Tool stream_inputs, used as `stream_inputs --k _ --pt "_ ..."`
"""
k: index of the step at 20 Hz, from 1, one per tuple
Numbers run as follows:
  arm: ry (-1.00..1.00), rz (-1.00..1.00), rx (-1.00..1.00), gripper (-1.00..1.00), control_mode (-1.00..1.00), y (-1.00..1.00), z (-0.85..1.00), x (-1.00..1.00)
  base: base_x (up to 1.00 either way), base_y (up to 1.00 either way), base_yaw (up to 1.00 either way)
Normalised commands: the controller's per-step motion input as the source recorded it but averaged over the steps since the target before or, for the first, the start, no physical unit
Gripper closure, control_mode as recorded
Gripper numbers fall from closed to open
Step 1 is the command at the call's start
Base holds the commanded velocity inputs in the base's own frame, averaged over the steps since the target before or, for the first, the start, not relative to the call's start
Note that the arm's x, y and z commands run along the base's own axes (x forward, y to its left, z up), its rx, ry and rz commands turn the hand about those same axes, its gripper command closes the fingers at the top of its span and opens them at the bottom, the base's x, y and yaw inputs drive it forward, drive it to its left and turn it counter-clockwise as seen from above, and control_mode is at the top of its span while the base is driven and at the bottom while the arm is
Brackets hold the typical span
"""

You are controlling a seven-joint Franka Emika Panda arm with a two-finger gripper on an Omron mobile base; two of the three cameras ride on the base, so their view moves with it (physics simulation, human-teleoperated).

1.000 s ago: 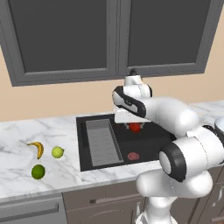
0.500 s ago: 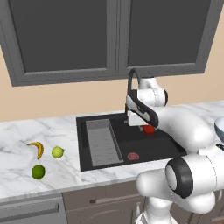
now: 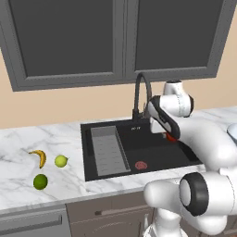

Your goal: There is a mixed pile of frozen fruits and vegetables on the counter. Locate all the frozen vegetables and place the items in a bowl on the counter. Take all the frozen fruits and defrost them in a running sink.

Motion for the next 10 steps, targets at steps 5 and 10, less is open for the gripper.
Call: stream_inputs --k 5,10 --pt "-0.01 0.00 -0.01 1.00 -1.00 -0.49 0.17 -0.03 0.00 0.00 0.00" --pt "0.00 0.00 -0.01 1.00 -1.00 -0.45 0.20 -0.06 0.00 0.00 0.00"
